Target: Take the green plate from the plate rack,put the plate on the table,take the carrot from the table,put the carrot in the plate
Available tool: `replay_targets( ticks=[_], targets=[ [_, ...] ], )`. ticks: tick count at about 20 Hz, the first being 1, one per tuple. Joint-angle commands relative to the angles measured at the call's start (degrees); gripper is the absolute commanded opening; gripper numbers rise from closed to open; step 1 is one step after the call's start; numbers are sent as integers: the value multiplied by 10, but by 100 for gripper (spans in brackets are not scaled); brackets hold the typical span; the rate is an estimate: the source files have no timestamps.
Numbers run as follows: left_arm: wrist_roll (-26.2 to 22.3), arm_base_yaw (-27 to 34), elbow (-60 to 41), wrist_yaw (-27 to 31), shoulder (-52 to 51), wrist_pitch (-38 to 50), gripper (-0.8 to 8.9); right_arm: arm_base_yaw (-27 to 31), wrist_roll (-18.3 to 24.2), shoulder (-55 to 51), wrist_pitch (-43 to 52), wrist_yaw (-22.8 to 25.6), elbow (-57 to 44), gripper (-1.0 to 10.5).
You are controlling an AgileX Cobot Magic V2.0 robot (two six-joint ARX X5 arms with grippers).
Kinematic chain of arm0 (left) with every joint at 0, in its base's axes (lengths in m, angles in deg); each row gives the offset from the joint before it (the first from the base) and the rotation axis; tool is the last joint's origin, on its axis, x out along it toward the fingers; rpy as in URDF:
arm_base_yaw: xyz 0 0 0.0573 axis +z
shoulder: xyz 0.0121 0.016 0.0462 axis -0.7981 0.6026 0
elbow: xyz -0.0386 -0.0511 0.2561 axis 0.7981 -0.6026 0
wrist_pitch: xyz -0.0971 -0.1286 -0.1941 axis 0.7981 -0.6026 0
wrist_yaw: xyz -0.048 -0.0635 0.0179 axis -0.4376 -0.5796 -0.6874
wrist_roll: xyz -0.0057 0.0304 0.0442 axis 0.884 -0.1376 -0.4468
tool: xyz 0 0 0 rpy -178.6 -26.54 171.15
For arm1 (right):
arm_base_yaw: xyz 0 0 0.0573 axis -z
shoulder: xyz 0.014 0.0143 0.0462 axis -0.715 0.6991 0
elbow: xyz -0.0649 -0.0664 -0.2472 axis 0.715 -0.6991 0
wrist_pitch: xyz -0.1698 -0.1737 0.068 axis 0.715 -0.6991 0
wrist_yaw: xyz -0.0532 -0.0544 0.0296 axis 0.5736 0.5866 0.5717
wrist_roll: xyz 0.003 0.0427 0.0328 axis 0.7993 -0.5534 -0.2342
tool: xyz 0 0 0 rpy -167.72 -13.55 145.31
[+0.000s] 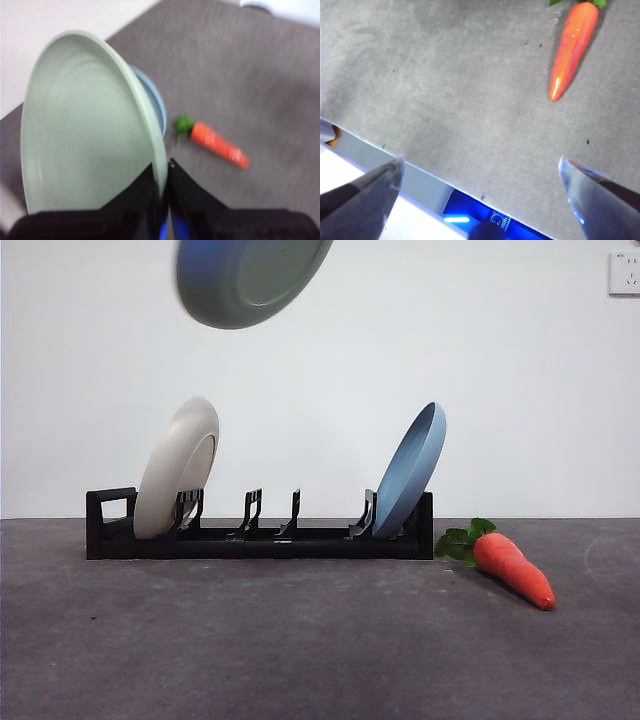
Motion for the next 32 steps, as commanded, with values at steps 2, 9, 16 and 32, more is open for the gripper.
replay_targets(
  ticks=[2, 9, 16, 32],
  targets=[
    [-46, -71, -32, 103, 11, -37, -5, -2, -2, 0, 5, -1, 2, 689],
    [-43, -168, -251, 242, 11, 81, -5, -2, -4, 0, 6, -1, 2, 689],
    [-55, -200, -462, 286, 29, 291, -6, -2, -4, 0, 8, -1, 2, 689],
    [-91, -200, -508, 264, 170, 423, 11, -2, -4, 1, 9, -1, 2, 689]
  ],
)
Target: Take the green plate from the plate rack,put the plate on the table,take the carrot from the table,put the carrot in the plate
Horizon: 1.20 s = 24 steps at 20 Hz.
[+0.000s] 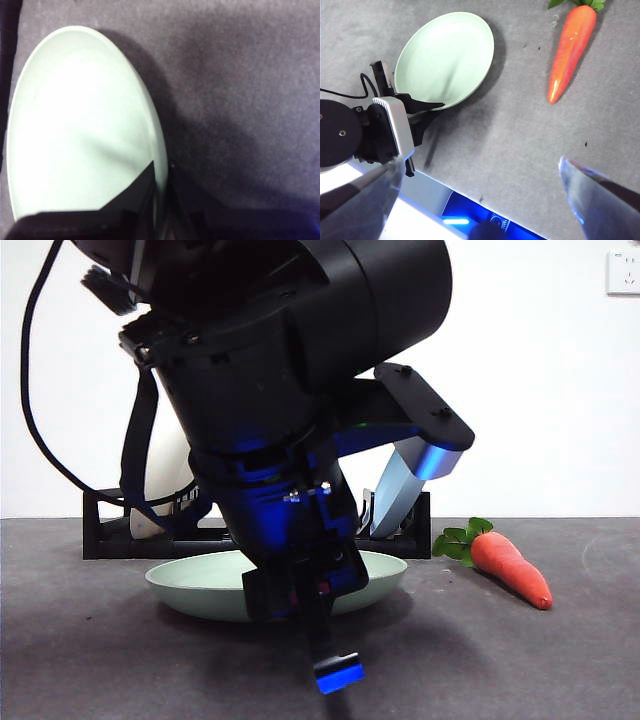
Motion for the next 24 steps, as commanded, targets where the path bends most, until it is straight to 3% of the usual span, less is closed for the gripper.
replay_targets(
  ticks=[1, 3, 5, 9, 13, 16, 20, 24],
  targets=[
    [5, 2, -4, -19, 10, -2, 54, -2, -4, 0, 4, -1, 2, 689],
    [8, 2, -3, -19, 10, -2, 233, -2, -4, 0, 4, -1, 2, 689],
    [9, 2, 2, -17, 9, -2, 317, -2, -4, 0, 4, 0, 2, 689],
    [16, 0, 30, 15, -22, -20, 318, -2, -7, 5, 11, 1, 2, 689],
    [96, 0, 96, 0, -103, -105, 318, -2, -28, 36, 62, 2, 2, 689],
    [155, -2, 149, -43, -182, -166, 318, -2, -41, 87, 122, 4, 2, 689],
    [214, -3, 213, -84, -290, -209, 317, -11, -54, 186, 221, 55, 2, 689],
    [235, -3, 245, -84, -382, -232, 316, -39, -62, 297, 314, 113, 2, 689]
  ],
)
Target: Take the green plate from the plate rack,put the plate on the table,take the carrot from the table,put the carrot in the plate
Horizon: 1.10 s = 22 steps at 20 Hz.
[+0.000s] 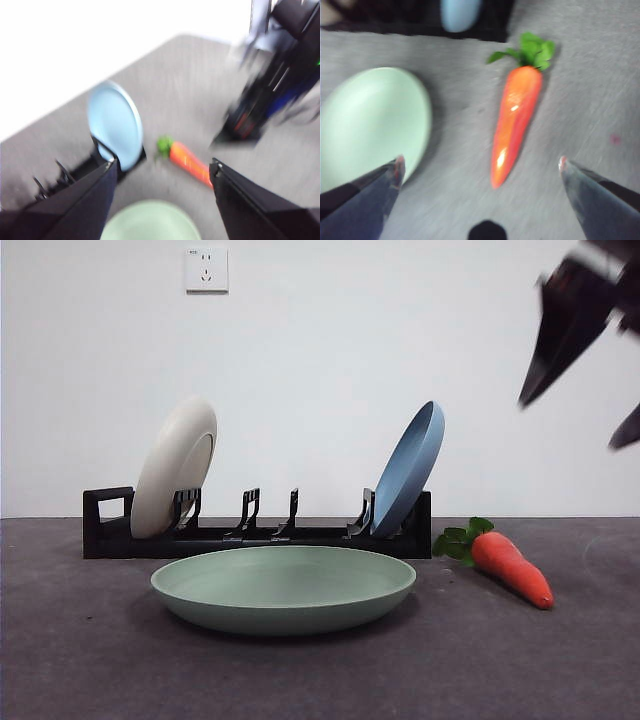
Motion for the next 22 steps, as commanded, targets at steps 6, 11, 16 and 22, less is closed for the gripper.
replay_targets(
  ticks=[6, 11, 16, 22],
  targets=[
    [64, -2, -1, 0, -121, -55, 316, -67, -16, 174, 172, 128, 1, 689],
    [87, -2, -1, 0, -154, -91, 316, -79, -23, 250, 248, 174, 1, 687],
    [87, -2, -1, 0, -155, -105, 316, -79, -42, 282, 283, 184, 1, 584],
    [87, -2, -1, 1, -155, -107, 315, -79, -56, 297, 296, 184, 1, 332]
  ],
)
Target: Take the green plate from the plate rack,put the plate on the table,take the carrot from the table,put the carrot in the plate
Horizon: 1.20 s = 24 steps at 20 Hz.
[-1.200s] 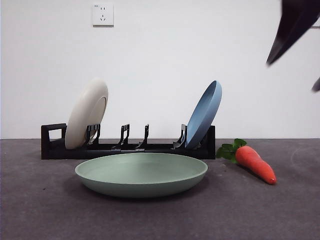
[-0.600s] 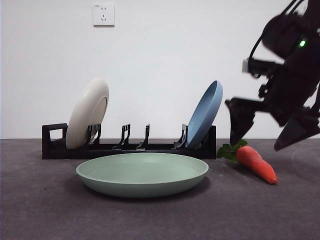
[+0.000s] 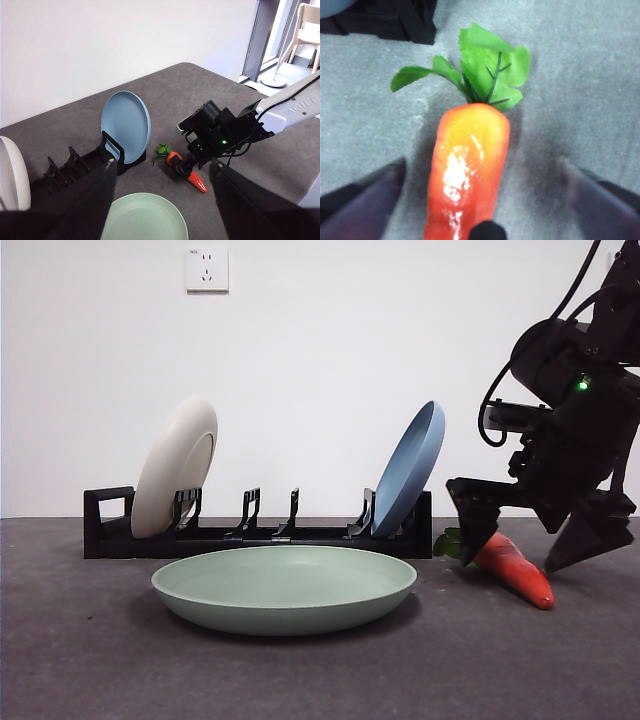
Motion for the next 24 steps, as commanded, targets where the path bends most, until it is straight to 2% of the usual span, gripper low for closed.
replay_targets(
  ticks=[1, 3, 7, 9, 14, 19, 21, 24],
  targets=[
    [4, -2, -2, 2, -1, 2, 315, -1, -9, 4, 4, 2, 1, 250],
    [4, -2, -2, 2, -1, 2, 315, -1, -10, 4, 4, -2, 1, 154],
    [4, -2, -2, 2, -1, 2, 315, -1, -20, 4, -1, -2, 1, 139],
    [4, -2, -2, 2, -1, 3, 315, 0, -21, 4, -3, -2, 1, -14],
    [4, -2, -2, 3, -1, 2, 315, -1, -21, -21, -22, -2, 1, -16],
    [4, -2, -2, 4, -1, 1, 315, -18, -21, -146, -73, -3, 1, -17],
    [4, -2, -2, 4, 0, 1, 315, -43, -21, -194, -90, -2, 1, -17],
    [4, -2, -2, 4, 0, 0, 315, -92, -31, -207, -93, -3, 1, -17]
  ],
)
